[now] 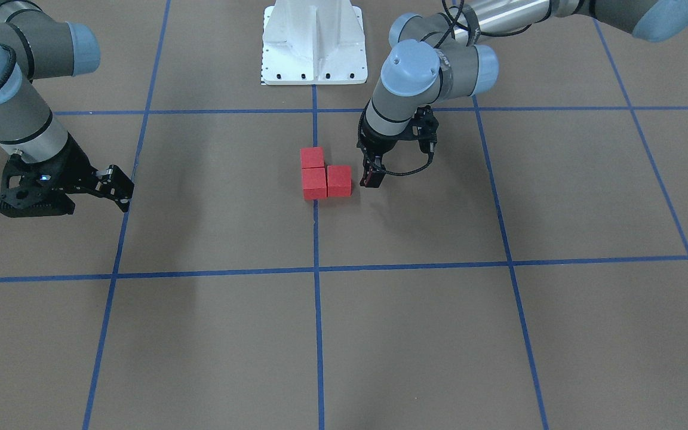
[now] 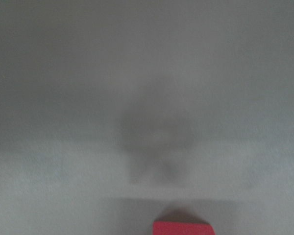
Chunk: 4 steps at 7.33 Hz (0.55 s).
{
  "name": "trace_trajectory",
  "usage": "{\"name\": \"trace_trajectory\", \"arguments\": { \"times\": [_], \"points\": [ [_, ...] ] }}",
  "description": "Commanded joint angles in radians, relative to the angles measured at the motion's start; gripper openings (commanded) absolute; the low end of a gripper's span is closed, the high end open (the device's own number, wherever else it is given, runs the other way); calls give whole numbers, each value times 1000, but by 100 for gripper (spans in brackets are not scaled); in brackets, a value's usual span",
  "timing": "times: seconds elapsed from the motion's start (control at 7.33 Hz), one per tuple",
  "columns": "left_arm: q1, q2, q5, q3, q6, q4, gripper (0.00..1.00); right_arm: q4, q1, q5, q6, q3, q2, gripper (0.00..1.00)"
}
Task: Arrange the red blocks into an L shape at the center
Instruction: 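Open the left gripper and draw it back from the cubes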
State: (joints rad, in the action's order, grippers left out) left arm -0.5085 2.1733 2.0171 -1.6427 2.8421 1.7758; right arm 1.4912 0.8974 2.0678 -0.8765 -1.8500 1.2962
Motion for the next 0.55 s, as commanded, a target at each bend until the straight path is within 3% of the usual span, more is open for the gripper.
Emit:
{"name": "trace_trajectory", "arguments": {
  "times": [0.0,0.41],
  "points": [
    [45,0,-6,1,2,1,100,0,0,0,1,0,0,100],
    [56,2,-6,0,0,1,100,0,0,-2,2,0,2,100]
  ]
}}
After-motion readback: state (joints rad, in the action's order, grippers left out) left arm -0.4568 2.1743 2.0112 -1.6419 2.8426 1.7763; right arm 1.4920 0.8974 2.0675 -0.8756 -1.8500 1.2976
